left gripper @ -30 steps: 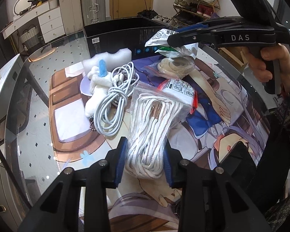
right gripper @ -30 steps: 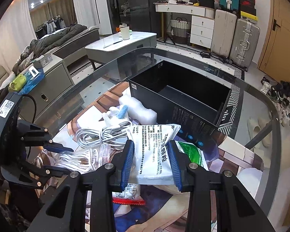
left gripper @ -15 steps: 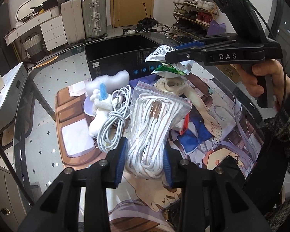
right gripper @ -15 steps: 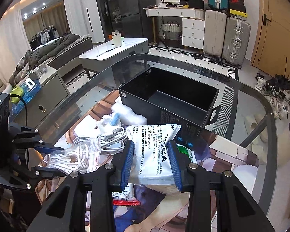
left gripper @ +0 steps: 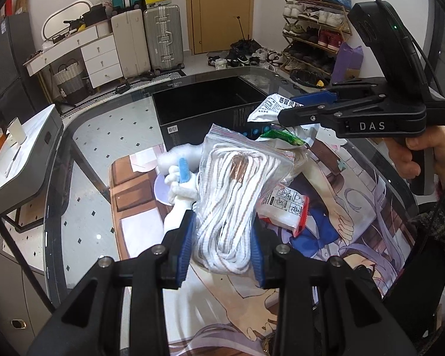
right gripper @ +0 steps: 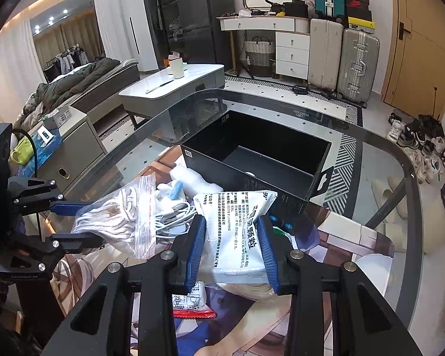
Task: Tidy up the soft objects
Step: 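Lift the rope bag off the table with the left gripper while the right gripper holds the sachet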
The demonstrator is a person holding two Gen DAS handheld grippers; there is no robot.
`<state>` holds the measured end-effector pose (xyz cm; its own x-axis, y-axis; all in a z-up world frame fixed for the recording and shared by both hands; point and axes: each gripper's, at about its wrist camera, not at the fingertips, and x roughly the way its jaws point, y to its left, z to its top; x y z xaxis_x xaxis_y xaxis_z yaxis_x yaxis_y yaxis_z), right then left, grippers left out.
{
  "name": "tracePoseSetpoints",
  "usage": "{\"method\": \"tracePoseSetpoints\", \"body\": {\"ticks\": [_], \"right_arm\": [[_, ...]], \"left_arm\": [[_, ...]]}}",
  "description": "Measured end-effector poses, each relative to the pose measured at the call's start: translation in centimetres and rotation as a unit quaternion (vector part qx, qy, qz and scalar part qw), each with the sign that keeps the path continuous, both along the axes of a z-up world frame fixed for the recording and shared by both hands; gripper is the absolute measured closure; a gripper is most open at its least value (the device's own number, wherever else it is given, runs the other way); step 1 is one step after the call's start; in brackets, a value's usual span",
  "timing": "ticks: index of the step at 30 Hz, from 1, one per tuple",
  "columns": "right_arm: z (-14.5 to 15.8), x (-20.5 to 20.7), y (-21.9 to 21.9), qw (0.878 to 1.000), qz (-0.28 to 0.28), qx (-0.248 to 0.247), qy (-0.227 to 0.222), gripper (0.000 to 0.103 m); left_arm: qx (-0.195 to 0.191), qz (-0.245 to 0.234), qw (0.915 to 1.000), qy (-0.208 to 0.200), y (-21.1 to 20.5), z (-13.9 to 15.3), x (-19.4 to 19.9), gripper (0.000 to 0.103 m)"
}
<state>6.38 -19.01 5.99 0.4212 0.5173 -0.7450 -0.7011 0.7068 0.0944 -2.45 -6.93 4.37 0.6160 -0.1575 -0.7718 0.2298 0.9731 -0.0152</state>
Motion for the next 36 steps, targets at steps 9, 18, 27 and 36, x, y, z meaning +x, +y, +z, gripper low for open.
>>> {"method": "tracePoseSetpoints", "body": {"ticks": [9,18,27,36], "right_arm": [[0.3,-0.1,0.2,1.0,0.006,0.003,0.0,0.066],[0.9,0.5,-0.1,1.0,-0.005,0.011,-0.001,0.066],[1.2,0.7,0.1,1.0,-0.015,0.004,-0.006,0.066],[2.6,1.5,-0.1,0.999,-0.032,0.009,-0.014,0.066]], "left_arm": [[-0.006,0.014,0.9998,-0.012,-0.1,0.2,1.7,0.071],[-0.011,0.027,0.9992,-0.027,0.4,0.8,3.1,0.071],[-0.023,0.033,0.9985,-0.037,1.1,1.4,4.6,0.071],[-0.028,0.04,0.9976,-0.049,1.8,2.3,6.1,0.071]]}}
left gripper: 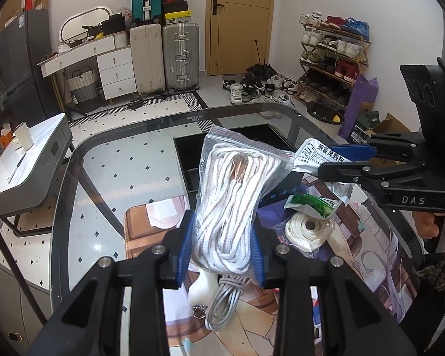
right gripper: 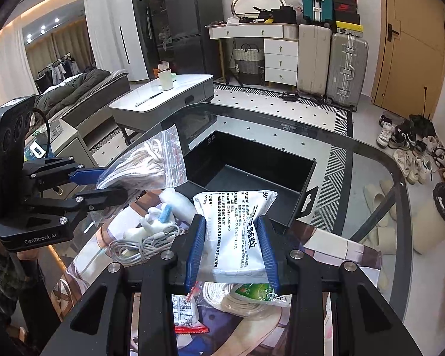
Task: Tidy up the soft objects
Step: 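Lift the rope bag off the table with the left gripper while the right gripper holds the sachet, then carry the rope bag and the sachet over the black box with both grippers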
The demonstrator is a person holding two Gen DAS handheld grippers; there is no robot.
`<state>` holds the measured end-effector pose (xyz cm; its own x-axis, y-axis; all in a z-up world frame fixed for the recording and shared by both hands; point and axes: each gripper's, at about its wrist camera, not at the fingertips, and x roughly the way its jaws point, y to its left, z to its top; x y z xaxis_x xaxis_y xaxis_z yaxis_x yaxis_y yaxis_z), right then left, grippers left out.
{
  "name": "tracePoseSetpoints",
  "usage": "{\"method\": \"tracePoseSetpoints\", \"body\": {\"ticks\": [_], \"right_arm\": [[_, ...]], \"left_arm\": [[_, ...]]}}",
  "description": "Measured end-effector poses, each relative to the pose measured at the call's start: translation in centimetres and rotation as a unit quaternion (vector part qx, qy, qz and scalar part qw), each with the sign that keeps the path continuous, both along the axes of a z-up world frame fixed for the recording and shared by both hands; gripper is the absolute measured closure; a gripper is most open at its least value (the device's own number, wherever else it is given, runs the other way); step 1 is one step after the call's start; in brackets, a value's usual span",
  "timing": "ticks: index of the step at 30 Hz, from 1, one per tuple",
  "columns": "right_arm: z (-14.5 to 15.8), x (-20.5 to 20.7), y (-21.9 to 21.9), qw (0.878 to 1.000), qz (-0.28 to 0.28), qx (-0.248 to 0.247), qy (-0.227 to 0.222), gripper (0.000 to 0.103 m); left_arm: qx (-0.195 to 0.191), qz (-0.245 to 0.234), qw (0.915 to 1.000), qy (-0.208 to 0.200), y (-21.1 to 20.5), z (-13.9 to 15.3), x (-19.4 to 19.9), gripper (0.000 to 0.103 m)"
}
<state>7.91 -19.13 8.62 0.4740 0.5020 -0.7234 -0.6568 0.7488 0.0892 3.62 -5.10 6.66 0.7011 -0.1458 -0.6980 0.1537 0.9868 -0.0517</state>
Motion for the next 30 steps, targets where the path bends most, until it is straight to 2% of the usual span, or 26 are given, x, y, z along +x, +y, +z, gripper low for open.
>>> {"method": "tracePoseSetpoints", "body": {"ticks": [15,30], "right_arm": [[2.6,2.8,0.8,1.0,-0.015,0.002,-0.014,0.066],[3.7,5.6,1.6,0.999,-0.035,0.017,-0.018,0.067]], "left_arm": [[-0.002,-0.007,0.9998,-0.021,0.3,1.9,3.2,0.071],[-0.02,0.002,0.9997,-0.011,1.0,1.7,6.5,0.071]]}}
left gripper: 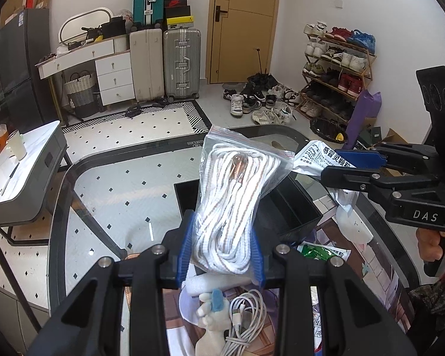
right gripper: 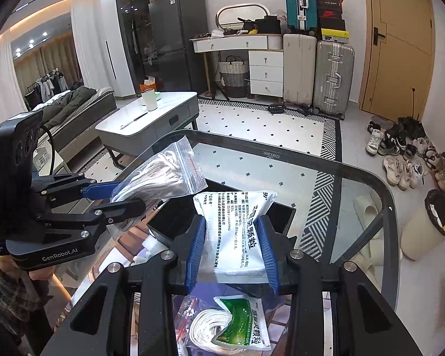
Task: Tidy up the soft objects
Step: 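Carry the rope bag and the sachet over the black box with both grippers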
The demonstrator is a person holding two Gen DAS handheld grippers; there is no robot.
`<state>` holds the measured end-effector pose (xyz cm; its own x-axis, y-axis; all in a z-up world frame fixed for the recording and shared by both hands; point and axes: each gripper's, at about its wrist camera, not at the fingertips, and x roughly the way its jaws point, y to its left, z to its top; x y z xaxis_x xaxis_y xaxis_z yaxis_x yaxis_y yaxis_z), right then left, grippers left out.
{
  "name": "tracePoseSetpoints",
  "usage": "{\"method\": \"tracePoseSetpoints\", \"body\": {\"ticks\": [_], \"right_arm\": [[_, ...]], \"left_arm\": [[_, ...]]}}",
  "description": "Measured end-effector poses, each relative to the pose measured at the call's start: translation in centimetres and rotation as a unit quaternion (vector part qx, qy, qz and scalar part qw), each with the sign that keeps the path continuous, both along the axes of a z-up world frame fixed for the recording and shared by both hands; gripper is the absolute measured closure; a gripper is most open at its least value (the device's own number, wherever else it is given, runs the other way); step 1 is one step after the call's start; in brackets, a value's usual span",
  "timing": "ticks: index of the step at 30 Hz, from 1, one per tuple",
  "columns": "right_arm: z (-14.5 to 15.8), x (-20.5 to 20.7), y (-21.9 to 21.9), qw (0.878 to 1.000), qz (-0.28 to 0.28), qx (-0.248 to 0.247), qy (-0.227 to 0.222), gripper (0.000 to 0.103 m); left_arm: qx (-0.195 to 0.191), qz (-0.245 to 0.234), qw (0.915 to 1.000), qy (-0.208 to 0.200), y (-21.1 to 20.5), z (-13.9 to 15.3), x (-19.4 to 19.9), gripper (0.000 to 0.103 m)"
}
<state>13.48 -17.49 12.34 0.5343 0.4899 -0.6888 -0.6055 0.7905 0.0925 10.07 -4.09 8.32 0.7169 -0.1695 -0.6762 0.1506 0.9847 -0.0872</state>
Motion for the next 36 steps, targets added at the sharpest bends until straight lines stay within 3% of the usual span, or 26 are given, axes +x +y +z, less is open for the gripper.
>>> {"method": "tracePoseSetpoints", "body": {"ticks": [13,24,36], "right_arm": [[-0.7,3.1,0.3,1.0,-0.021,0.013,0.016,0.067],[-2.8,5.3,0.6,0.999,-0.031,0.014,0.034,0.067],[-5.6,7.0,1.5,0.998,-0.028,0.006,0.057,0.067]], "left_arm": [[-0.002,0.006,0.9999,0.013,-0.2,0.0,2.8,0.071],[-0.02,0.01,0.999,0.04,0.0,-2.2,4.7,0.071],[-0.014,0.012,0.998,0.06,-0.7,-4.2,6.0,0.071]]}}
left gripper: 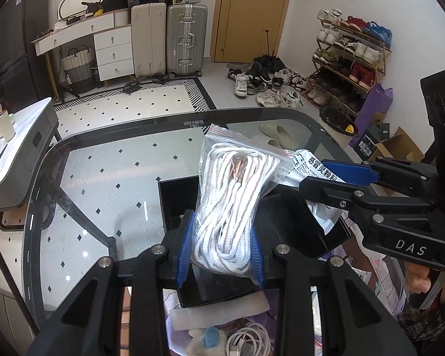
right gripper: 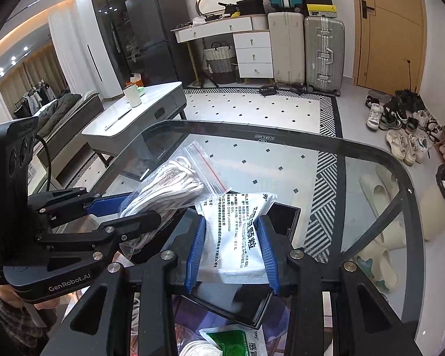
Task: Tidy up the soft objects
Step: 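Carry the rope bag and the sachet over the black box with both grippers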
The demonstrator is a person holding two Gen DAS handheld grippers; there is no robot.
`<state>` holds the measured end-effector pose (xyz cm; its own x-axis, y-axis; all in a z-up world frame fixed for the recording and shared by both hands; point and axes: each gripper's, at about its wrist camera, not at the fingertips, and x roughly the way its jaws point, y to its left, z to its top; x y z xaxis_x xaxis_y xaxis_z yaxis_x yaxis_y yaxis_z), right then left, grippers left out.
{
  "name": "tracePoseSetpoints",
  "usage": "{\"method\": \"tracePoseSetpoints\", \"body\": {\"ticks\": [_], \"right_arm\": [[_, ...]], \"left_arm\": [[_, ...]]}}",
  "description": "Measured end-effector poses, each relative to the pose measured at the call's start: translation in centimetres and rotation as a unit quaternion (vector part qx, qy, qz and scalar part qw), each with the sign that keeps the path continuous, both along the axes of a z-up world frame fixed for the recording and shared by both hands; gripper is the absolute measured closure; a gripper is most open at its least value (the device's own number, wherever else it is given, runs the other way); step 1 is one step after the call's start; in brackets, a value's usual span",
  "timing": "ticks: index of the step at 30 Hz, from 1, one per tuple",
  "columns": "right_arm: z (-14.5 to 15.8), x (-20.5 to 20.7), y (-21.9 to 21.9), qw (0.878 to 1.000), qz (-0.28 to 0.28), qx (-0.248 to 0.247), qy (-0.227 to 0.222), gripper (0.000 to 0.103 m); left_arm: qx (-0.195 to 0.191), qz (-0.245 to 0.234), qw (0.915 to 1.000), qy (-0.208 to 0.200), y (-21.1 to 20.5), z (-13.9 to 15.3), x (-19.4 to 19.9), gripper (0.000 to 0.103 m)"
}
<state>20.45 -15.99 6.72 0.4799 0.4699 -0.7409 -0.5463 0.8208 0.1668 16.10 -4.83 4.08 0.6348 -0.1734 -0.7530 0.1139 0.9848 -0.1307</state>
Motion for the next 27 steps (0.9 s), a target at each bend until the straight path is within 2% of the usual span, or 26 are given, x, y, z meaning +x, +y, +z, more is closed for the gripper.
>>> {"method": "tracePoseSetpoints", "body": {"ticks": [8,9,11,18,27], "right_arm": [[-2.1,0.7,1.0,1.0,0.009,-0.007,0.017,0.067],[-2.3,0.9,1.1,1.0,0.012,-0.006,0.021,0.071],[-2.7,0.9,1.4,1.0,0.016,-0.008,0.023,0.072],[-4.0,0.8,1.4,0.999,0.02,-0.014,0.032,0.072],[-4.2,0.2,0.4,0.999,0.016,-0.02,0.034,0.072]], "left_arm": [[-0.001,-0.005,0.9998,0.02,-0.3,-1.8,0.4,0.071],[0.0,-0.006,0.9997,0.024,-0.4,-2.0,0.4,0.071],[0.007,-0.005,0.9995,0.03,-0.5,-2.5,0.4,0.071],[0.025,-0.004,0.9989,0.039,-1.4,-2.9,0.2,0.071],[0.027,-0.007,0.9986,0.046,-1.4,-2.6,0.1,0.07]]}}
